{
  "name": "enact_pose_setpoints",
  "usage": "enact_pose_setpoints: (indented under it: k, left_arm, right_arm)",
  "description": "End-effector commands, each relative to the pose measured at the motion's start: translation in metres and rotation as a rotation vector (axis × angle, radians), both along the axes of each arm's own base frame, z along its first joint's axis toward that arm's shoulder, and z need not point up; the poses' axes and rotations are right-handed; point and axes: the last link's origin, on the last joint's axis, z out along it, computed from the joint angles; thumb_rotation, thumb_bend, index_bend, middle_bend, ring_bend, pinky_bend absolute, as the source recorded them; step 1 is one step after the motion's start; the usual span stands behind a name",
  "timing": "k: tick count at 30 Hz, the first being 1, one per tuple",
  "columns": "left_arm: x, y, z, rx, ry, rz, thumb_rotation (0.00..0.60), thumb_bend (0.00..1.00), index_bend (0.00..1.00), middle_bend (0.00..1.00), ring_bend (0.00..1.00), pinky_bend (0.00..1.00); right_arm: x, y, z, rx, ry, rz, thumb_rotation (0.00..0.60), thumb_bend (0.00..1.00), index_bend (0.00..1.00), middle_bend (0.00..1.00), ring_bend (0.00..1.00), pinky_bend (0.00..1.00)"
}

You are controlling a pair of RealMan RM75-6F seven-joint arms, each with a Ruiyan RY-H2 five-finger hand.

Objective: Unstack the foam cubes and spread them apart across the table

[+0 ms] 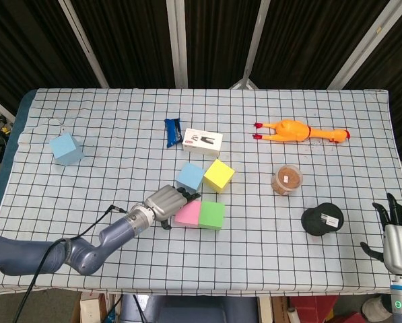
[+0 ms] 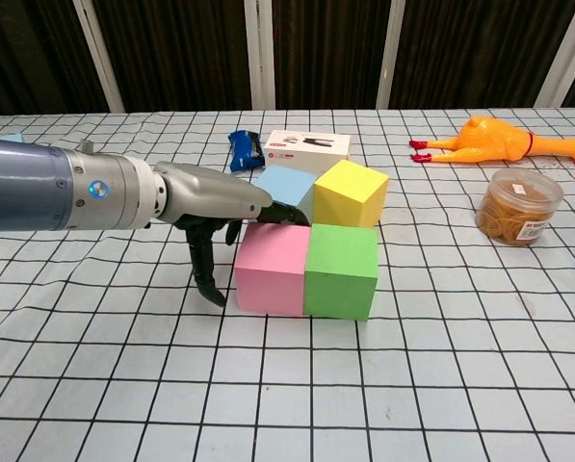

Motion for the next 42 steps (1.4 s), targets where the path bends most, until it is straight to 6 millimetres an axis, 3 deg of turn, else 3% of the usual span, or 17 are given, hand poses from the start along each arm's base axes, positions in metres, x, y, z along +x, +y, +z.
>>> enact_pose_setpoints:
  k: [1,10,16,22,28,42]
  left_arm:
    - [0.004,0.000,-0.002,0.024,-0.037,-0.026,0.600,0.09,0.13,0.31,0.28,0.41]
    - [0.000,0.004,-0.005,0.064,-0.044,-0.068,0.600,0.18,0.17,0.35,0.30,0.41]
    - [0.000,0.002,-0.008,0.064,-0.047,-0.100,0.600,0.34,0.27,0.46,0.41,0.48]
    - [0.000,0.003,0.002,0.099,-0.062,-0.132,0.600,0.39,0.30,0.50,0.44,0.50]
    - [-0.010,0.006,0.029,0.156,-0.070,-0.135,0.600,0.38,0.29,0.50,0.44,0.50]
    - [-0.075,-0.003,0.110,0.154,0.044,0.016,0.600,0.29,0.23,0.42,0.41,0.45]
  right_arm:
    - [0.000,0.000,0.001,-0.002,-0.001,-0.001,0.600,0.00,0.21,0.02,0.14,0.02]
    - [-0.001,0.000,0.001,0.003,-0.004,-0.007,0.600,0.00,0.21,0.02,0.14,0.02]
    - [0.000,-0.001,0.001,0.001,-0.009,-0.005,0.600,0.00,0.21,0.02,0.14,0.02]
    - [0.000,0.000,0.001,0.004,-0.012,-0.002,0.600,0.00,0.21,0.02,0.14,0.02]
    - [0.001,0.000,0.001,0.002,-0.015,0.000,0.600,0.00,0.21,0.02,0.14,0.02]
    - [0.001,0.001,0.001,0.006,-0.019,-0.004,0.600,0.00,0.21,0.02,0.14,0.02]
